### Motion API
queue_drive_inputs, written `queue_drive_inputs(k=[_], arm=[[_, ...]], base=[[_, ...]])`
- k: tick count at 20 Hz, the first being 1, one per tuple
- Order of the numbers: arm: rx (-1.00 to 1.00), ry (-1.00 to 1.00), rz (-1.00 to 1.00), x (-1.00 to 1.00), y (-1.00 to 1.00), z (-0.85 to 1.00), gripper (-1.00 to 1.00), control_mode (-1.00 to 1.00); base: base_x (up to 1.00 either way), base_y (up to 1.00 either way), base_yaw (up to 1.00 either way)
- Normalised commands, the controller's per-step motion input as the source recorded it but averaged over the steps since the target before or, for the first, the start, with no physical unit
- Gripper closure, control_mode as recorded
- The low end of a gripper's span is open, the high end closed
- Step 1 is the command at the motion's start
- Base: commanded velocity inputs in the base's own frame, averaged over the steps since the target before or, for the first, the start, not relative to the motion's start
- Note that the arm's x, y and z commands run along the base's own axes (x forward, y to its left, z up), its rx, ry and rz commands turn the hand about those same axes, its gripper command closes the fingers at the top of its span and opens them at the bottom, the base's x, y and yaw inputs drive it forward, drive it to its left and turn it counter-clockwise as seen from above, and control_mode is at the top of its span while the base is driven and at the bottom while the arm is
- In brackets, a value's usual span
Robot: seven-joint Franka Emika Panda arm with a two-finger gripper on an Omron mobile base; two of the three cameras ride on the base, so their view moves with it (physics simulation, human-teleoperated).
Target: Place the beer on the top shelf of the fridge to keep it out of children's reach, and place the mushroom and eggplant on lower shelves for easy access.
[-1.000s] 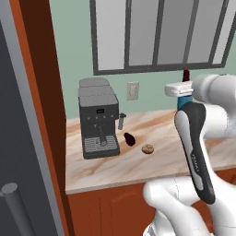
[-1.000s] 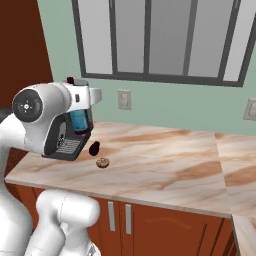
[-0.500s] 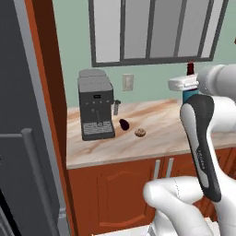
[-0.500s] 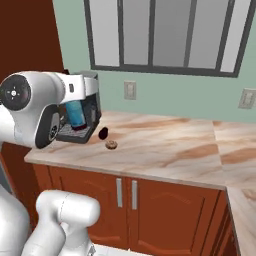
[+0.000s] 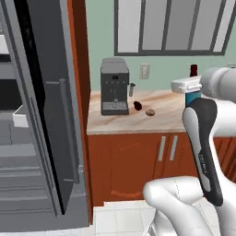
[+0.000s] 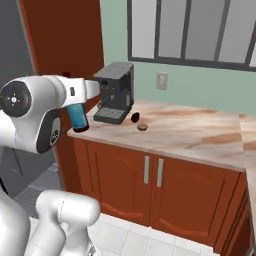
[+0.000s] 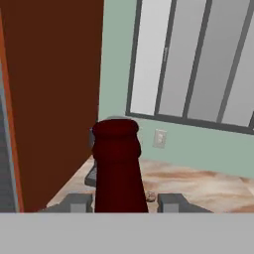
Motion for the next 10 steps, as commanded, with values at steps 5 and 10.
queue_drive_inputs(k=[5,10], arm=[[0.0,0.0,0.0,0.0,0.0,0.0,1.0,1.0],[0.0,0.0,0.0,0.0,0.0,0.0,1.0,1.0]], base=[[0.0,0.6,0.59],[0.0,0.84,0.62]])
